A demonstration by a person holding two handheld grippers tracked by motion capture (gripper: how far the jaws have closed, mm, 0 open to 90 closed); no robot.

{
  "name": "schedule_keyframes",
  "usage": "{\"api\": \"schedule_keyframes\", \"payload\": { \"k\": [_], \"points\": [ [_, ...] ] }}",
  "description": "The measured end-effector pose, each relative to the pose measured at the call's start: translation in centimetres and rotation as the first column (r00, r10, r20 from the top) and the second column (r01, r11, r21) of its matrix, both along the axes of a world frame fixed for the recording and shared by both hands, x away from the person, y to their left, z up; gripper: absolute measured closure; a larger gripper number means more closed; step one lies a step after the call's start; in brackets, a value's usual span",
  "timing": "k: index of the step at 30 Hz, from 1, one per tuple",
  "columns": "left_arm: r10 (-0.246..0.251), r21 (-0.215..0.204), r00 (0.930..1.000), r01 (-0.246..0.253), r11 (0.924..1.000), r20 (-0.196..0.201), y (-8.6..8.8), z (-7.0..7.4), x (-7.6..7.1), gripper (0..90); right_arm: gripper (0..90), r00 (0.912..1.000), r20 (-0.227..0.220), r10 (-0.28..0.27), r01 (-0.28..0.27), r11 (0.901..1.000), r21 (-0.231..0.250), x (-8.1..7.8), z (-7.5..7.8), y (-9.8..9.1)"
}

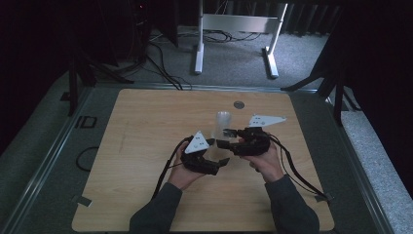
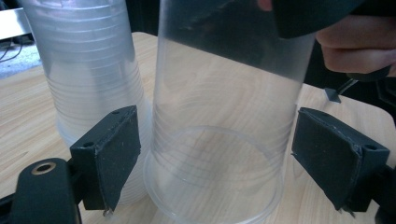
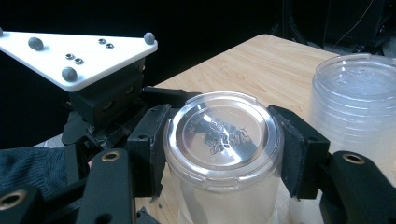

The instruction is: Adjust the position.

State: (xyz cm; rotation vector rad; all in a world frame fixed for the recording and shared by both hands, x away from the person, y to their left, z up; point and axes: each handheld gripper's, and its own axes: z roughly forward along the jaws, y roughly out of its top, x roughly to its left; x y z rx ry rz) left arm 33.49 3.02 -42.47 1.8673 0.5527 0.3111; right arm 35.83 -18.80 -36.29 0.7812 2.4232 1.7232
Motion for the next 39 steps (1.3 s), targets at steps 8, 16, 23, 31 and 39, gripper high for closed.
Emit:
{"api": "schedule_keyframes", "payload": {
  "k": [8,16,23,31,39],
  "points": [
    [-0.007,0.004,1.0000,0.007,1.0000,0.002,-0.34,-0.26,0.01,15.7,41.6,1.0000,-0.007,0.003,-0.002,0.9998,0.018,0.07,0.08,-0.03],
    [0.000,0.008,1.0000,0.000,1.0000,0.007,-0.51,-0.41,0.01,18.0,41.7,1.0000,-0.008,0.004,-0.004,0.9998,0.018,0.04,0.12,-0.06],
    [0.003,0.008,0.9999,-0.003,1.0000,0.014,-0.50,-0.39,-0.04,22.0,41.6,0.9999,-0.010,0.006,-0.006,0.9997,0.023,0.05,0.12,-0.06],
    [0.008,0.005,0.9999,-0.009,1.0000,0.012,-0.46,-0.55,-0.05,24.2,41.6,0.9999,-0.011,0.009,-0.009,0.9996,0.025,0.06,0.15,-0.08],
    [0.015,0.010,0.9997,-0.015,0.9998,0.018,-0.47,-0.47,-0.11,26.6,41.6,0.9999,-0.013,0.009,-0.009,0.9995,0.029,0.11,0.16,-0.09]
  ]
}}
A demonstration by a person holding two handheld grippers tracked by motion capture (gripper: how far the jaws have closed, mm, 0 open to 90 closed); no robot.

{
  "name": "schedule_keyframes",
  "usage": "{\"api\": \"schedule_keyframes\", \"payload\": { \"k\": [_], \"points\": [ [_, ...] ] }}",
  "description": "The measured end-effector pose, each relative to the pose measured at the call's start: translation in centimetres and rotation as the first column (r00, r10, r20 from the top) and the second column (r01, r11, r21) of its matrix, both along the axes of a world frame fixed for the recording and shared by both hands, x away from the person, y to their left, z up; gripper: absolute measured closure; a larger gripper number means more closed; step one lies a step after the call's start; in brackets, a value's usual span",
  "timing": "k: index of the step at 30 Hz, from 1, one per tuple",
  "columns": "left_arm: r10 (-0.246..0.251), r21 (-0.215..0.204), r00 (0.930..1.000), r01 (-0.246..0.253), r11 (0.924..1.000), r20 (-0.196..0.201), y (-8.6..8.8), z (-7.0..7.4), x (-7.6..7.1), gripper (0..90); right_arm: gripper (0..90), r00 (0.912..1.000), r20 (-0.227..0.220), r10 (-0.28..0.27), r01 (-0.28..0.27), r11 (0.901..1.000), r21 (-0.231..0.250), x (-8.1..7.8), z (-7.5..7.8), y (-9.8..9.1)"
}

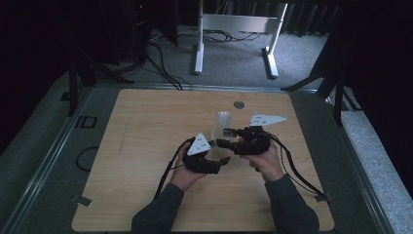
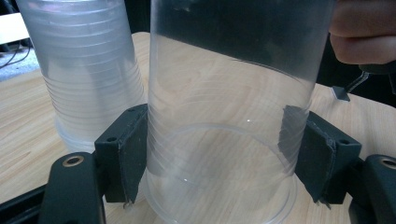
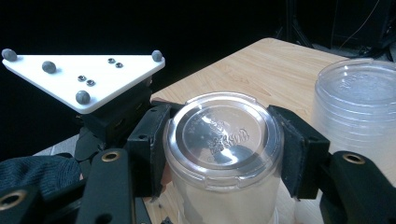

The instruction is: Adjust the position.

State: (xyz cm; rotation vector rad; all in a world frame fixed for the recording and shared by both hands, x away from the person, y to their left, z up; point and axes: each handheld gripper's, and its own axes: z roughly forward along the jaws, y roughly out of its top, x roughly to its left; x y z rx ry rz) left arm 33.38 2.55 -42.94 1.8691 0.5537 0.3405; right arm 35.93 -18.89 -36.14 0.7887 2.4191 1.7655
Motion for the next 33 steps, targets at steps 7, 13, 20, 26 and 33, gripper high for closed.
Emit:
{"api": "schedule_keyframes", "payload": {
  "k": [7,13,20,26,33],
  "points": [
    [-0.006,0.006,1.0000,0.006,1.0000,0.003,0.1,0.1,0.0,27.1,40.5,1.0000,-0.001,0.006,-0.006,1.0000,-0.002,0.0,0.0,0.0],
    [-0.020,0.016,0.9998,0.020,0.9997,0.004,0.2,0.2,0.0,27.4,37.7,0.9999,0.010,0.004,-0.004,0.9999,-0.010,0.0,0.0,0.0],
    [-0.033,0.020,0.9994,0.033,0.9993,0.009,0.7,0.7,-0.1,27.8,35.8,0.9996,0.023,0.014,-0.014,0.9995,-0.027,-0.1,0.1,-0.1],
    [-0.039,0.030,0.9992,0.039,0.9988,0.006,1.0,0.8,0.0,28.5,34.3,0.9993,0.029,0.022,-0.021,0.9991,-0.036,-0.2,0.2,-0.2],
    [-0.048,0.056,0.9989,0.047,0.9973,0.003,1.3,0.8,0.0,28.5,33.6,0.9979,0.050,0.041,-0.038,0.9972,-0.064,-0.3,0.6,-0.6]
  ]
}}
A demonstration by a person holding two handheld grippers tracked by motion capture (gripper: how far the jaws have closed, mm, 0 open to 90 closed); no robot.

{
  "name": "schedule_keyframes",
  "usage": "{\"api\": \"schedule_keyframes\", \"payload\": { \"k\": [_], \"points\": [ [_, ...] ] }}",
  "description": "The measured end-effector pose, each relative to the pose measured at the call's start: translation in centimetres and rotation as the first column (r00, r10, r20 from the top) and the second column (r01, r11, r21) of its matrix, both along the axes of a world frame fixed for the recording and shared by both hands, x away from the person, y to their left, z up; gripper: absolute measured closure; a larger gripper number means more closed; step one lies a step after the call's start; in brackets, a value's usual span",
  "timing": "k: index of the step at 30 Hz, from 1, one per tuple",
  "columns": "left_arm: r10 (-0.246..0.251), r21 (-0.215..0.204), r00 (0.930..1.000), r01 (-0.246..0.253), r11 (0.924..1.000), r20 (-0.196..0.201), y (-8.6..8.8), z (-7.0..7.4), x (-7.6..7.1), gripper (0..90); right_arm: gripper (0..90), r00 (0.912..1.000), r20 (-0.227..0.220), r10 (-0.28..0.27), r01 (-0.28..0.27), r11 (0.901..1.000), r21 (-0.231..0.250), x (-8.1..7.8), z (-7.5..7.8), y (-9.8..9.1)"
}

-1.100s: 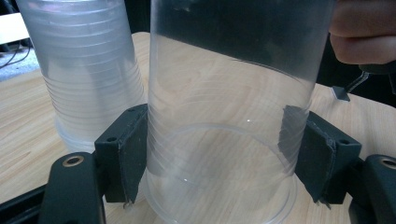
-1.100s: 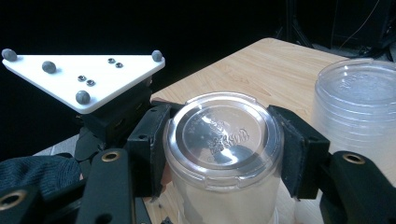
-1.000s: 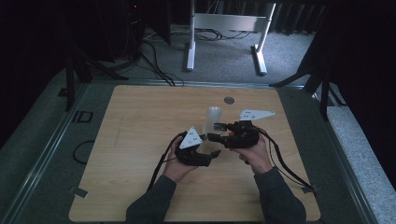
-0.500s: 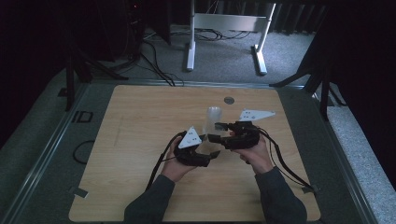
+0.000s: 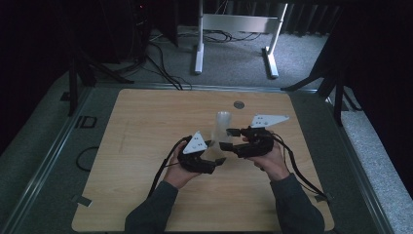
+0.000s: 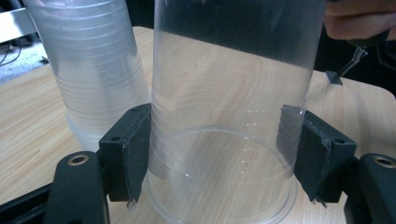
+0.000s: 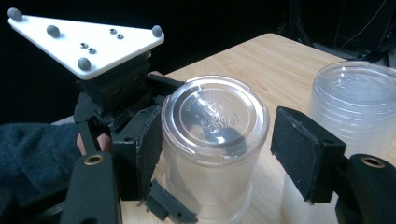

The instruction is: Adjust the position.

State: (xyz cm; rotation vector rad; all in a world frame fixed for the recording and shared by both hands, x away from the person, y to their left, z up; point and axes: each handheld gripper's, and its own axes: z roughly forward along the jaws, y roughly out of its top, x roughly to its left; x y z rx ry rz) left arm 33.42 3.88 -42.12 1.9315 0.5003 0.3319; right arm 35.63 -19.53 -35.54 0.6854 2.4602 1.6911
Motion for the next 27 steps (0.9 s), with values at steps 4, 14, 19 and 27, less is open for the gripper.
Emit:
{"api": "schedule_keyframes", "payload": {
  "k": [4,14,19,27],
  "points": [
    [-0.002,0.007,1.0000,0.002,1.0000,-0.004,0.3,0.0,0.0,28.6,33.7,1.0000,0.004,0.005,-0.005,0.9999,-0.016,-0.1,0.1,-0.1],
    [-0.015,0.018,0.9999,0.015,0.9997,-0.002,1.1,0.2,0.1,28.7,33.5,0.9995,0.015,0.027,-0.026,0.9973,-0.069,-0.1,0.5,-0.6],
    [-0.021,0.039,0.9998,0.021,0.9990,0.000,1.4,0.4,0.1,29.0,33.5,0.9994,0.017,0.030,-0.028,0.9942,-0.104,0.0,0.7,-0.9],
    [-0.027,0.075,0.9996,0.026,0.9968,0.006,1.8,0.5,0.2,29.0,33.5,0.9988,0.020,0.045,-0.040,0.9781,-0.204,0.3,1.1,-1.2]
  ]
}}
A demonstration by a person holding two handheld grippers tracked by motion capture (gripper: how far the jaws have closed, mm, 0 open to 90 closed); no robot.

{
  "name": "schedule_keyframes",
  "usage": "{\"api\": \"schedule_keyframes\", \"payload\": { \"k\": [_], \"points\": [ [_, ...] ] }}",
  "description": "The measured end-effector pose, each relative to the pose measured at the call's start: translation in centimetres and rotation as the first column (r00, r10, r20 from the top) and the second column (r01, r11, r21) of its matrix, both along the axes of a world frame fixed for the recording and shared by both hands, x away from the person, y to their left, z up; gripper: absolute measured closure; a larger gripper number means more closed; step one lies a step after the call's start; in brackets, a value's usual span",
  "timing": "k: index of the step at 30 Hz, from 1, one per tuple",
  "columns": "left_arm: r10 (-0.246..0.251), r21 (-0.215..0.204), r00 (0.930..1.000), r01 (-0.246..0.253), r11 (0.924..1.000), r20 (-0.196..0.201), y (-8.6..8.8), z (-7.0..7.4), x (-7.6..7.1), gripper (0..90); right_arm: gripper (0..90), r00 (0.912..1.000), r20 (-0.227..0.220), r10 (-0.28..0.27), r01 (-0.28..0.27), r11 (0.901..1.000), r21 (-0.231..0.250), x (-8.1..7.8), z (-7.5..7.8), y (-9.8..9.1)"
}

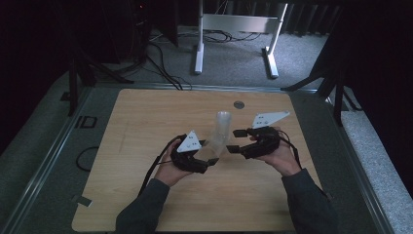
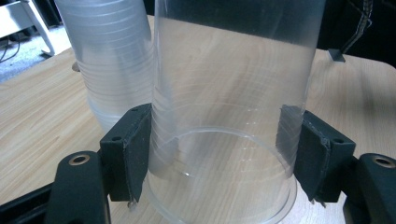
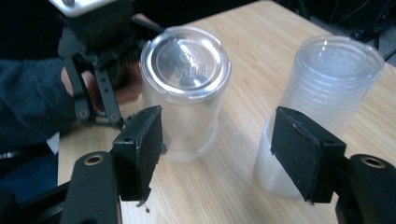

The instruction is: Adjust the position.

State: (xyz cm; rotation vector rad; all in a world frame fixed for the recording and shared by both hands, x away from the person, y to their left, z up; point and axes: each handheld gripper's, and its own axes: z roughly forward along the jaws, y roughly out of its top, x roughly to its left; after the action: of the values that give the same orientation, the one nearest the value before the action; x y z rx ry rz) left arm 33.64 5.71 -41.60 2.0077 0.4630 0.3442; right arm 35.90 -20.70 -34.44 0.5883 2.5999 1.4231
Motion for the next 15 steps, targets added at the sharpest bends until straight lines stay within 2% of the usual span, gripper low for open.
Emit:
{"api": "schedule_keyframes", "payload": {
  "k": [6,9,11,15],
  "points": [
    [-0.006,0.022,1.0000,0.006,0.9997,0.004,0.23,0.31,0.02,29.0,33.6,0.9999,0.012,0.012,-0.011,0.9981,-0.061,0.03,0.30,0.09],
    [-0.007,0.025,1.0000,0.007,0.9997,0.002,0.27,0.35,0.03,29.0,33.7,0.9998,0.017,0.011,-0.009,0.9970,-0.076,0.06,0.36,0.08],
    [-0.013,0.056,0.9999,0.013,0.9984,0.003,0.35,0.48,0.08,29.1,34.3,0.9997,0.017,0.018,-0.017,0.9946,-0.102,0.07,0.42,0.11],
    [-0.016,0.071,0.9999,0.016,0.9973,-0.001,0.37,0.49,0.10,29.4,34.8,0.9996,0.017,0.023,-0.021,0.9918,-0.126,0.02,0.46,0.16]
  ]
}}
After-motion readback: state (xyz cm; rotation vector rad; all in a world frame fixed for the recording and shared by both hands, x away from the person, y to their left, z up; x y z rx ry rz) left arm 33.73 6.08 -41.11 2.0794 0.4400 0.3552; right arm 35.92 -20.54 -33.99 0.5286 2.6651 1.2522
